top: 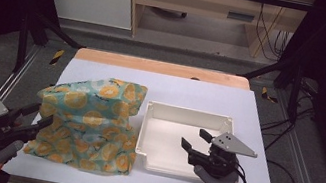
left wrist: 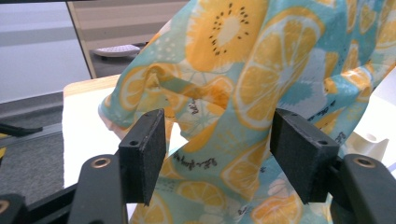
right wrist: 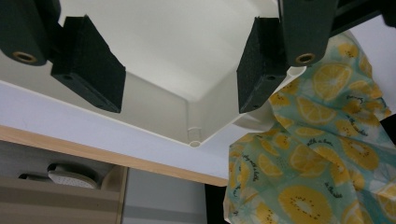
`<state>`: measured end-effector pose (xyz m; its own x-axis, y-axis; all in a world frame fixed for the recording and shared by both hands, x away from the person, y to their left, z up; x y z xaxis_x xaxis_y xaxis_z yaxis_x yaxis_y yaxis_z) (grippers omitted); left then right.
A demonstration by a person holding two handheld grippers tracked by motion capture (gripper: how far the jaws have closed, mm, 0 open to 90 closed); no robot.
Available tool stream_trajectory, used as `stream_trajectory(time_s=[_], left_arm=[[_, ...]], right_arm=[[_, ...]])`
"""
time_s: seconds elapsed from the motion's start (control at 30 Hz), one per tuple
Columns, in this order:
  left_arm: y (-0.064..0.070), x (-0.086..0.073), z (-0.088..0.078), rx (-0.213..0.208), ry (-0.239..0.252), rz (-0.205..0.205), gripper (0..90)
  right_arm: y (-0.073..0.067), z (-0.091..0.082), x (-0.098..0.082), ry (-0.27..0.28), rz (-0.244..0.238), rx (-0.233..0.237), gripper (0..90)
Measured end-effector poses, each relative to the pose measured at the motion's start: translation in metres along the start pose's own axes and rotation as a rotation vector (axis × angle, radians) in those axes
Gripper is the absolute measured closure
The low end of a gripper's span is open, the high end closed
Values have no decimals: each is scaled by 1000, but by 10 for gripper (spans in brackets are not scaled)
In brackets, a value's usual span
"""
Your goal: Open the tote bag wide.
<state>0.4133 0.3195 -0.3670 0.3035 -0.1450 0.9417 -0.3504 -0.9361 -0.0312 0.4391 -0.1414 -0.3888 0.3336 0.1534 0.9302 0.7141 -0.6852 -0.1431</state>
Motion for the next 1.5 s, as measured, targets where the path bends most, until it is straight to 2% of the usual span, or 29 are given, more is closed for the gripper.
stream_trajectory(time_s=[0.43, 0.5, 0.57, 0.63, 0.83, 0.87, 1.0, 1.17, 1.43, 1.5], left_arm=[[2, 6, 2, 2, 2, -5, 434], [4, 7, 3, 2, -1, 1, 438], [4, 7, 3, 2, -2, 2, 442], [4, 8, 3, 4, 0, 3, 444], [4, 17, 2, 6, 14, 11, 470], [5, 20, 2, 12, 15, 20, 495], [6, 22, 3, 12, 12, 19, 538], [8, 21, 6, 21, -2, 34, 646], [6, 15, 5, 4, -19, 3, 728], [6, 14, 5, -5, -20, -6, 755]], right_arm=[[-24, 24, 20, 12, -36, 86, 367], [-32, 32, 27, 19, -35, 109, 375], [-35, 34, 29, 23, -39, 117, 378], [-45, 43, 35, 25, -48, 148, 385], [-59, 55, 45, 34, -48, 189, 398], [-65, 59, 49, 42, -49, 212, 410], [-73, 64, 55, 50, -55, 236, 425], [-87, 77, 61, 51, -52, 276, 467], [-95, 100, 59, 32, -40, 300, 541], [-98, 107, 59, 27, -48, 301, 613]])
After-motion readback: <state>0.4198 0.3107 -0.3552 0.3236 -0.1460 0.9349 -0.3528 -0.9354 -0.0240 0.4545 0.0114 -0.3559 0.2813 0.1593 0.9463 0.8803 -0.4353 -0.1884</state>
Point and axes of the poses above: each handheld gripper's, and its own axes: z roughly forward along the jaws, x roughly out of its top, y roughly to its right, the point moved 5 cm from there along z, roughly forward along the jaws, and after that the axes turned 10 degrees about x, right-handed, at the moved point
